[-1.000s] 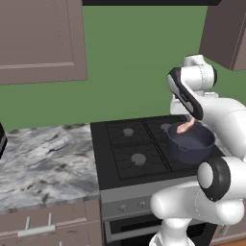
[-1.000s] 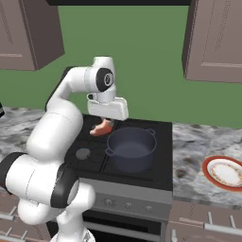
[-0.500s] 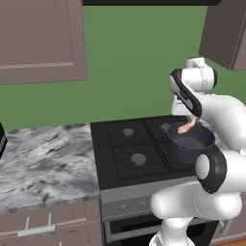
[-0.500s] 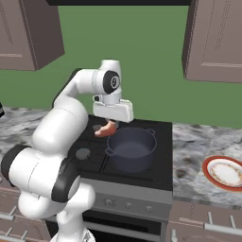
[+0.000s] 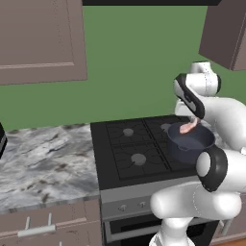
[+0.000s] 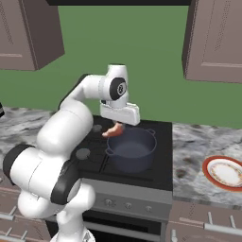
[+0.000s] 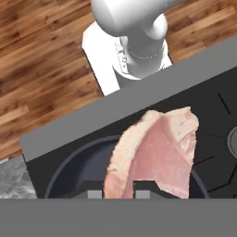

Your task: Retrieve the frozen meat and place it in the pot on a burner. Then turn the burner on.

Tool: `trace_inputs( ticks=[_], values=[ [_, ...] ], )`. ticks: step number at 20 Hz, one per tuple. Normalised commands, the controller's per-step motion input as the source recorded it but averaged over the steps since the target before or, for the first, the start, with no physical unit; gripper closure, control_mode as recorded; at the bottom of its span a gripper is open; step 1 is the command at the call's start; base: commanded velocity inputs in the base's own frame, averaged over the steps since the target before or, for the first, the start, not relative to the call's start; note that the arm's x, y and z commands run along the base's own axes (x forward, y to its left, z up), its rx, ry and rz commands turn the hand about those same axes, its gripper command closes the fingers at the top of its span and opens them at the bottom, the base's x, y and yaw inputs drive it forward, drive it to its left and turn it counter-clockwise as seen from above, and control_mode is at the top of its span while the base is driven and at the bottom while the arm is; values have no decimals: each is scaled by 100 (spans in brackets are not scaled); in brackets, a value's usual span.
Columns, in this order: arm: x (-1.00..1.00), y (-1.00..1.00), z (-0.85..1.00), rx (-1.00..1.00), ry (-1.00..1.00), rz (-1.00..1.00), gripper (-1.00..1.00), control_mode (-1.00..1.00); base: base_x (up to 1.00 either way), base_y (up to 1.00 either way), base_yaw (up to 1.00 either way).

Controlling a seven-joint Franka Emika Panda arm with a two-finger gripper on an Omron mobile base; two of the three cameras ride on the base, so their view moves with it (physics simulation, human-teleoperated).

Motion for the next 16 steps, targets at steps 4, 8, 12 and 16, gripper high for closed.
trace_inputs(
  ticks=[4, 8, 12, 16],
  values=[
    [24, -13, -23, 0, 0, 0, 100, -100, 0, 0, 0],
    [25, -7, -28, 0, 0, 0, 100, -100, 0, 0, 0],
    [19, 0, -32, 0, 0, 0, 100, -100, 0, 0, 0],
    [13, -10, -34, 0, 0, 0, 100, -100, 0, 0, 0]
  ],
)
